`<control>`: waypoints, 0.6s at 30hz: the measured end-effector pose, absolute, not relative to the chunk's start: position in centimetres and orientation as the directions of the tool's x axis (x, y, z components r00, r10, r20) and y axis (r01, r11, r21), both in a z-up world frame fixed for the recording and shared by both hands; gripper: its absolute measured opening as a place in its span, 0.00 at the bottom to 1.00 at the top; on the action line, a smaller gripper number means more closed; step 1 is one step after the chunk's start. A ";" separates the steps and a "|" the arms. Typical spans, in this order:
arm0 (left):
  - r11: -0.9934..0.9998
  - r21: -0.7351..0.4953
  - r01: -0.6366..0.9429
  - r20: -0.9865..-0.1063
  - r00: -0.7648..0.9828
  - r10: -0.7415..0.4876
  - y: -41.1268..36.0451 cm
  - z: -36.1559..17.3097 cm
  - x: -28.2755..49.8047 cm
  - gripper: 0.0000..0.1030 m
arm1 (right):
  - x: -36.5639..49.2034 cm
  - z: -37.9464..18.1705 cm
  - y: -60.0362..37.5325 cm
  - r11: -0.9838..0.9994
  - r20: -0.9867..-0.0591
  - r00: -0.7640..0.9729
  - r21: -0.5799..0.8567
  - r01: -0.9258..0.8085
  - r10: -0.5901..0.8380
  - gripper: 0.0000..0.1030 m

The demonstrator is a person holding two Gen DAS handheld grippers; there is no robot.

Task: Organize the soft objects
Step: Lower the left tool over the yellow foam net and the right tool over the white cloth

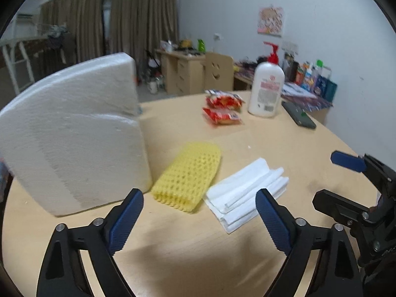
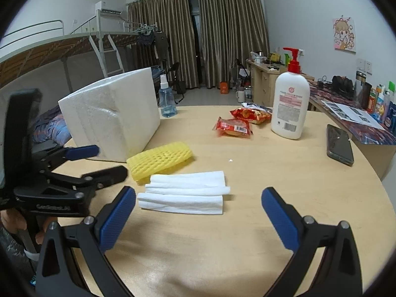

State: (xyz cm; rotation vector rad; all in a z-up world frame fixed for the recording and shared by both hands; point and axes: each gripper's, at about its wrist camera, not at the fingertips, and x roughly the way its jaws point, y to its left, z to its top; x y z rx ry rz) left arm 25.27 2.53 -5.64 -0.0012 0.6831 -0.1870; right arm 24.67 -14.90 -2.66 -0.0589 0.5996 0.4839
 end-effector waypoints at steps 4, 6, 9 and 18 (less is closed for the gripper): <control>0.975 -0.046 0.216 -0.670 0.717 -0.190 1.6 -6.3 26.9 0.82 | 24.9 -2.8 -15.0 0.886 -0.559 0.713 0.092 -0.454 0.423 1.00; 0.974 -0.039 0.223 -0.674 0.714 -0.190 1.3 -6.5 27.5 0.82 | 25.1 -3.0 -15.1 0.886 -0.563 0.709 0.096 -0.454 0.425 1.00; 0.975 -0.041 0.219 -0.667 0.721 -0.190 1.3 -6.4 28.5 0.82 | 25.5 -3.1 -15.2 0.885 -0.566 0.705 0.104 -0.453 0.427 1.00; 0.977 -0.032 0.209 -0.704 0.690 -0.171 1.7 -7.8 31.5 0.68 | 26.4 -3.8 -14.8 0.874 -0.577 0.683 0.120 -0.471 0.447 1.00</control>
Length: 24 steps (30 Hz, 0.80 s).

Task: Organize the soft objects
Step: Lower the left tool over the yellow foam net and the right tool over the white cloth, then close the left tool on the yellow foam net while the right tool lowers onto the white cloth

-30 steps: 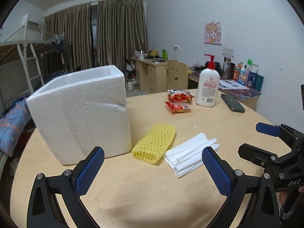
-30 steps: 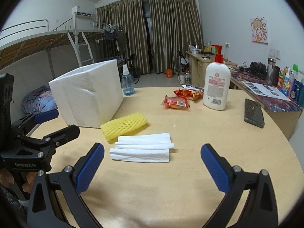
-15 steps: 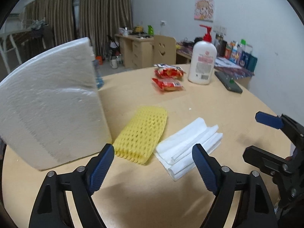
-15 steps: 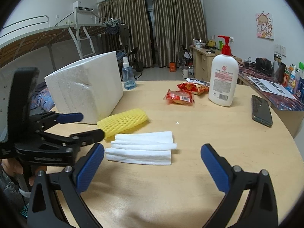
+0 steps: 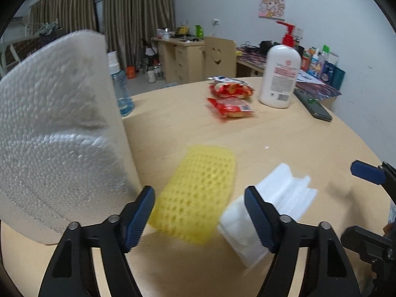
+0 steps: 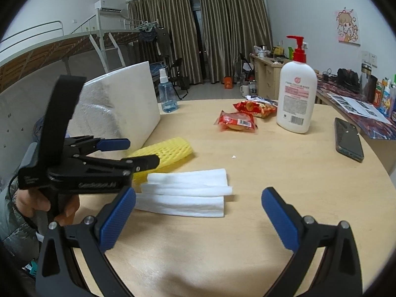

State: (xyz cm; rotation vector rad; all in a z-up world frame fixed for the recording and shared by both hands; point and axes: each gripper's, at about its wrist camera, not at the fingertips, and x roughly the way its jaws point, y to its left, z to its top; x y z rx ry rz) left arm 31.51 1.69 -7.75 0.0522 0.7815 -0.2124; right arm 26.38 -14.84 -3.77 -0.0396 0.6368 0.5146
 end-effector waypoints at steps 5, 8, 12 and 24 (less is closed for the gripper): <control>0.981 -0.027 0.190 -0.724 0.673 -0.150 2.7 -8.6 32.1 0.62 | 27.1 -4.1 -14.3 0.873 -0.596 0.671 0.113 -0.474 0.441 1.00; 0.981 -0.012 0.195 -0.729 0.670 -0.142 2.8 -9.0 32.0 0.55 | 27.2 -4.1 -14.1 0.870 -0.597 0.669 0.107 -0.481 0.443 1.00; 0.980 0.000 0.199 -0.730 0.669 -0.136 2.8 -9.3 32.0 0.43 | 27.2 -4.1 -13.8 0.867 -0.605 0.662 0.100 -0.488 0.442 1.00; 0.978 -0.027 0.207 -0.754 0.639 -0.156 3.4 -10.0 32.2 0.25 | 27.9 -4.1 -12.3 0.852 -0.631 0.635 0.083 -0.517 0.447 1.00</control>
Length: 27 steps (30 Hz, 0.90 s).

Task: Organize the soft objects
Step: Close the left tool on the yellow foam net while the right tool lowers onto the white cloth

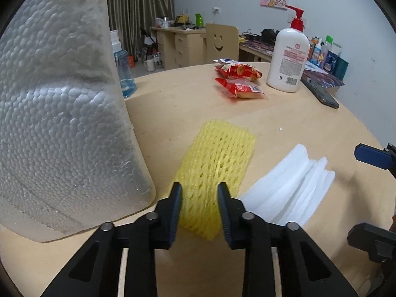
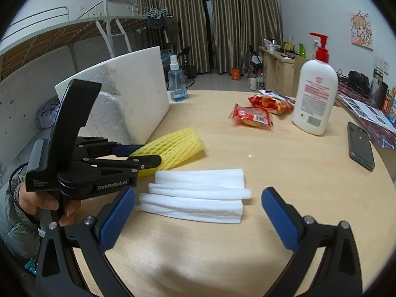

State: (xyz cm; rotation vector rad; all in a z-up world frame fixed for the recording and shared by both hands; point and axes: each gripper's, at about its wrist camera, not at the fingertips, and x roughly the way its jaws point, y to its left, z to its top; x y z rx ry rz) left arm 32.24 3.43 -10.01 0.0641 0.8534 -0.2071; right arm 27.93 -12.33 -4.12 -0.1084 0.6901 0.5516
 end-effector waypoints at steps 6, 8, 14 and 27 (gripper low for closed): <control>0.977 -0.033 0.209 -0.751 0.640 -0.162 3.6 -10.0 31.7 0.11 | 28.6 -4.3 -11.6 0.847 -0.650 0.617 0.079 -0.526 0.444 1.00; 0.977 -0.034 0.211 -0.747 0.644 -0.165 3.6 -10.0 31.5 0.10 | 28.8 -4.5 -11.5 0.845 -0.657 0.606 0.090 -0.528 0.448 1.00; 0.977 -0.032 0.212 -0.719 0.674 -0.170 3.8 -9.3 30.8 0.10 | 29.4 -4.9 -11.5 0.850 -0.677 0.588 0.108 -0.516 0.443 1.00; 0.976 -0.033 0.214 -0.682 0.710 -0.179 4.4 -8.3 29.9 0.10 | 30.2 -6.0 -10.2 0.841 -0.731 0.531 0.106 -0.531 0.428 1.00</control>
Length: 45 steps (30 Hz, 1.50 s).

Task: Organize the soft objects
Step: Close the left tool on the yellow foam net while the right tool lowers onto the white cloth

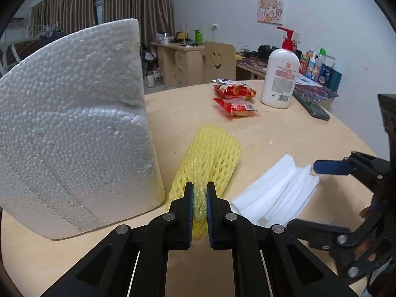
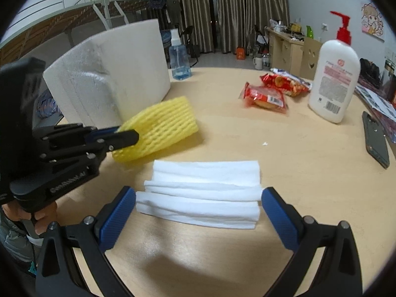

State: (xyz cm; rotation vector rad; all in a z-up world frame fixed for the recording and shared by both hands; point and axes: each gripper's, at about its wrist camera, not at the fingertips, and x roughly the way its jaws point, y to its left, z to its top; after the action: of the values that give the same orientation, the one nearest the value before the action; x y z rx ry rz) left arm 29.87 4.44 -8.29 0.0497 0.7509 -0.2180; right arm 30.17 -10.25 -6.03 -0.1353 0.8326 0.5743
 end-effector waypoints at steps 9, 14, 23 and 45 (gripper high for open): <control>0.976 -0.047 0.213 -0.677 0.712 -0.188 5.1 -8.0 29.6 0.10 | 30.9 -7.6 -9.2 0.832 -0.788 0.472 0.088 -0.548 0.395 0.86; 0.975 -0.049 0.215 -0.673 0.715 -0.191 5.3 -7.8 29.4 0.10 | 30.7 -7.6 -8.8 0.829 -0.796 0.487 0.034 -0.559 0.361 0.68; 0.975 -0.053 0.216 -0.665 0.721 -0.196 5.7 -7.5 29.1 0.10 | 30.1 -7.5 -7.9 0.795 -0.801 0.494 -0.038 -0.605 0.338 0.56; 0.975 -0.066 0.210 -0.658 0.726 -0.201 5.9 -7.2 29.0 0.10 | 31.2 -7.6 -6.1 0.736 -0.812 0.443 -0.025 -0.677 0.380 0.52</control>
State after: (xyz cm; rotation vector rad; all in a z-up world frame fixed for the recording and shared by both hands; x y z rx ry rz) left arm 29.03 5.88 -7.21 0.0134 0.7243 -0.2270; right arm 31.20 -6.14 -7.58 -0.3741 0.8932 0.6741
